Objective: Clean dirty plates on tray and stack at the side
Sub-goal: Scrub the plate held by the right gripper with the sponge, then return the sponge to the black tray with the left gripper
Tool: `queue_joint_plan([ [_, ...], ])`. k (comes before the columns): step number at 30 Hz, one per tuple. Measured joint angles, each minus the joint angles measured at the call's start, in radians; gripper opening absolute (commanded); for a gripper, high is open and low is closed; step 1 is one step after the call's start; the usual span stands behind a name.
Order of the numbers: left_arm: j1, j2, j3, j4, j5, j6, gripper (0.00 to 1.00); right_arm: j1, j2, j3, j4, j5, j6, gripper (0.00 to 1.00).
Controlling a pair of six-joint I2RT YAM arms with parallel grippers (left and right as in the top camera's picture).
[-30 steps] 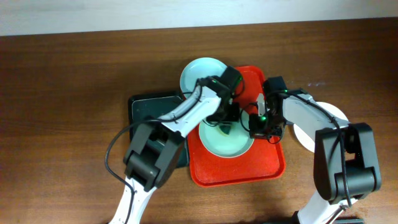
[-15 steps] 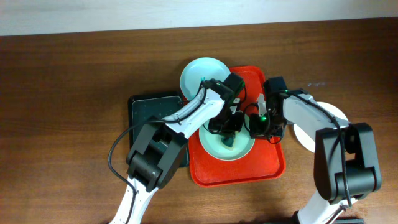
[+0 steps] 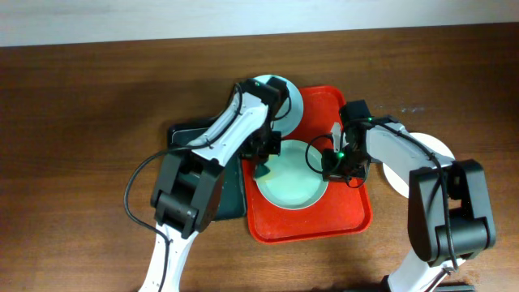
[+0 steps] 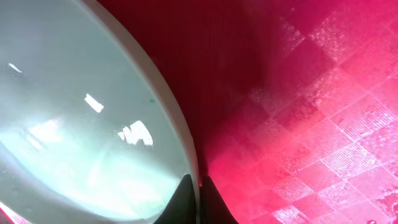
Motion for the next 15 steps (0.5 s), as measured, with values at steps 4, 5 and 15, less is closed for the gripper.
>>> queue_joint_plan([
  [4,0.036,-0.010,0.110,-0.102,-0.049,0.000,0.00,0.000,0.000,0.000,-0.004,0.004,0.000,0.04],
  [5,0.043,-0.019,0.118,-0.114,-0.057,0.000,0.00,0.000,0.000,0.000,-0.004,0.004,-0.001,0.04],
  [15,0.153,-0.177,0.105,-0.189,-0.250,0.000,0.00,0.000,0.000,0.000,-0.004,0.006,-0.001,0.04],
])
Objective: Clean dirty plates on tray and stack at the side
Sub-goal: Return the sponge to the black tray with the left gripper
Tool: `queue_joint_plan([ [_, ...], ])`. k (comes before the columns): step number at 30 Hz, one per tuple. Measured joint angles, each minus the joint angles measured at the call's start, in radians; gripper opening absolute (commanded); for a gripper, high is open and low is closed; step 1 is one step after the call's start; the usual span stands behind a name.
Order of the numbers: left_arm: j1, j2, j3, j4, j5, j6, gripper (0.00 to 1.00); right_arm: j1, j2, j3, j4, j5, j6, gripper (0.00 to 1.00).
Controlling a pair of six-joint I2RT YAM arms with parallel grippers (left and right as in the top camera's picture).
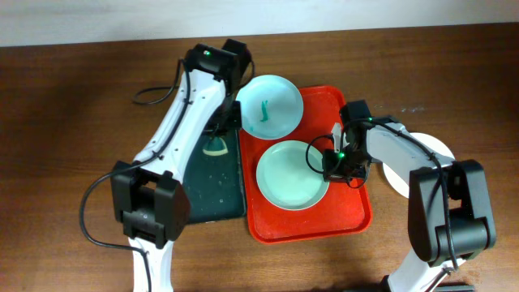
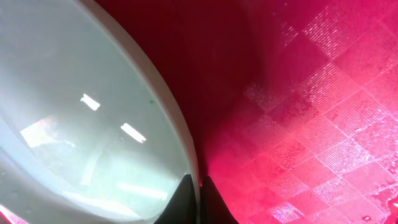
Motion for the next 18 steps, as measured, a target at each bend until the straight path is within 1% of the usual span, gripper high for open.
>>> queue_joint_plan([
  [5,0.033,0.000,-0.211,0.182,-0.026,0.000,0.00,0.000,0.000,0.000,-0.001,0.002,0.000,0.04],
  [6,0.038,0.003,-0.299,0.233,-0.027,0.000,0.00,0.000,0.000,0.000,-0.001,0.002,0.000,0.04],
  [7,0.039,0.006,-0.332,0.244,-0.026,0.000,0.00,0.000,0.000,0.000,-0.001,0.002,-0.001,0.04],
  [8,0.040,0.006,-0.355,0.251,-0.026,0.000,0.07,0.000,0.000,0.000,-0.001,0.002,0.000,0.04],
  [10,0.042,0.006,-0.382,0.253,-0.026,-0.002,0.31,0.000,0.000,0.000,-0.001,0.002,-0.001,0.04],
  [12,0.042,0.004,-0.383,0.247,-0.025,0.002,0.43,0.000,0.000,0.000,-0.001,0.002,0.000,0.05],
  [13,0.042,0.002,-0.383,0.245,-0.022,-0.003,0.50,0.000,0.000,0.000,-0.001,0.002,0.000,0.05],
  [18,0.045,-0.069,-0.383,0.217,-0.002,-0.007,0.59,0.000,0.000,0.000,0.000,0.002,0.000,0.04],
])
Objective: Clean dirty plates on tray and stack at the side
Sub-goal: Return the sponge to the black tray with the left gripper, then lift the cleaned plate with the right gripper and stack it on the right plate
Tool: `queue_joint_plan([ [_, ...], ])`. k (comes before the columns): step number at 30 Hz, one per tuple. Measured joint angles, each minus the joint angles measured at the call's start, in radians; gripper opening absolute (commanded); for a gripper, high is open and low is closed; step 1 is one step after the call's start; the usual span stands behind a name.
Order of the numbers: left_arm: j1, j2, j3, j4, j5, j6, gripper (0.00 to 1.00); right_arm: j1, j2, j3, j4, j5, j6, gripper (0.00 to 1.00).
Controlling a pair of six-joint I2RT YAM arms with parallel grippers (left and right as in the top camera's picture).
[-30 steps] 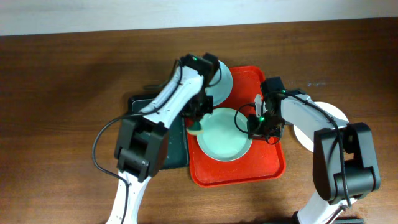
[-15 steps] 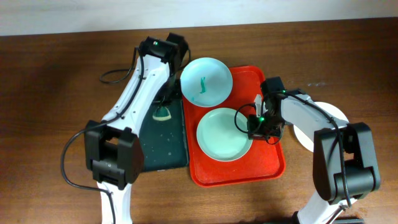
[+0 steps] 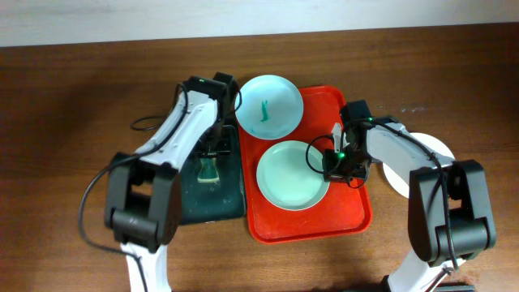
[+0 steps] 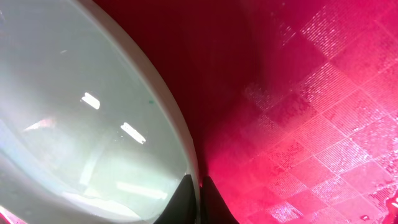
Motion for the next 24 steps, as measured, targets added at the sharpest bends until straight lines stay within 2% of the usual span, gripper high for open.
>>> queue_joint_plan([
  [2,0.004,-0.069,0.000,-0.013,0.004,0.000,0.61,0.000,0.000,0.000,0.001,0.000,0.000,0.04],
  [4,0.012,-0.177,0.000,-0.036,0.010,0.000,0.74,-0.001,0.000,0.003,-0.013,0.001,0.000,0.04],
  [5,0.016,-0.225,0.002,-0.049,0.011,-0.003,0.87,-0.001,0.000,0.015,-0.058,0.006,0.001,0.04],
  [6,0.021,-0.255,0.002,-0.056,0.013,0.002,0.95,-0.001,-0.003,0.021,-0.087,0.013,0.002,0.04],
  [7,0.027,-0.293,0.002,-0.066,0.013,0.002,1.00,-0.001,-0.011,0.030,-0.128,0.024,-0.001,0.05],
  [14,0.076,-0.500,0.004,-0.125,-0.008,0.004,1.00,0.061,-0.230,0.135,-0.215,0.156,0.000,0.04],
  [19,0.077,-0.544,0.004,-0.130,-0.058,0.005,0.99,0.224,-0.331,0.221,-0.206,0.268,0.000,0.04],
  [24,0.076,-0.544,0.004,-0.112,-0.074,0.005,0.99,0.457,-0.328,0.243,-0.055,0.445,-0.001,0.04],
])
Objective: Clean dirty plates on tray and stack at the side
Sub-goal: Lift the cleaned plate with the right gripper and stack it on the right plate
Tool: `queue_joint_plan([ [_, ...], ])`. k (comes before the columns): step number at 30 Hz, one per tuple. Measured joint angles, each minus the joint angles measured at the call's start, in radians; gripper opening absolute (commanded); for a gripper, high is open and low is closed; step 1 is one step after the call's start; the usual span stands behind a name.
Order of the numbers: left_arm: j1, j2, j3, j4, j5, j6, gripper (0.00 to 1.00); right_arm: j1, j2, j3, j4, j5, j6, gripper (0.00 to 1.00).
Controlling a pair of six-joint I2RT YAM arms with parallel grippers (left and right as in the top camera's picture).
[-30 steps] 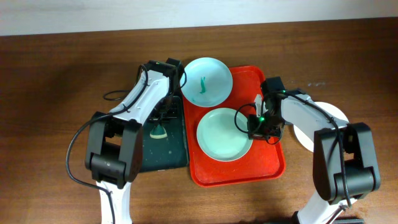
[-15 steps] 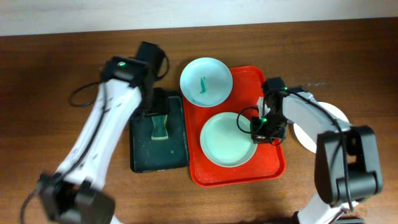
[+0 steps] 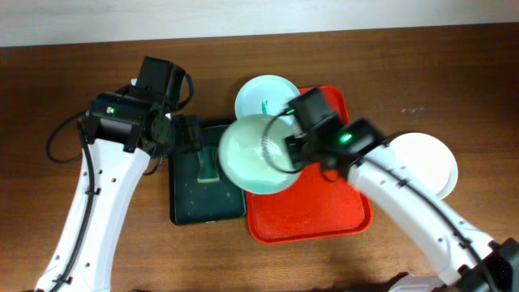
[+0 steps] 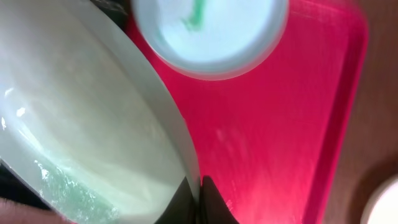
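Note:
My right gripper [image 4: 200,186] is shut on the rim of a pale green plate [image 4: 93,124], holding it tilted in the air. From overhead that plate [image 3: 251,154] hangs over the red tray's [image 3: 324,211] left edge and the dark basin [image 3: 186,203]. A second plate [image 3: 268,97] smeared with green rests at the tray's far left corner, also in the right wrist view [image 4: 211,31]. A greenish sponge [image 3: 208,166] lies in the basin. My left gripper [image 3: 190,135] sits at the basin's far left corner, apart from the sponge and apparently open.
A white plate [image 3: 426,162] rests on the wooden table to the right of the red tray. The left arm's cable loops over the table at the far left. Bare wood surrounds the tray and basin.
My right gripper lifted the pale green plate off the red tray and now holds it tilted over the basin's edge. My left gripper let go of the sponge and moved back to the left.
First my left gripper was over the lower plate on the tray while my right held its rim. Then the left was at the basin's far end, then lower in the basin with the sponge. Now the sponge lies free and the plate is raised.

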Motion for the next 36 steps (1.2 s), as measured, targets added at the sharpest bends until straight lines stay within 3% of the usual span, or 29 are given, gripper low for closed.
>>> queue_joint_plan([
  [5,0.000,0.000,0.000,0.008,-0.003,0.000,0.99,0.187,0.048,0.005,0.167,0.182,-0.003,0.04],
  [11,0.000,0.000,0.000,0.007,-0.003,0.000,0.99,0.285,0.081,0.005,0.212,0.382,-0.003,0.04],
  [36,0.000,0.000,0.000,0.008,-0.003,0.000,0.99,0.338,0.081,0.005,0.217,0.579,-0.010,0.04],
])
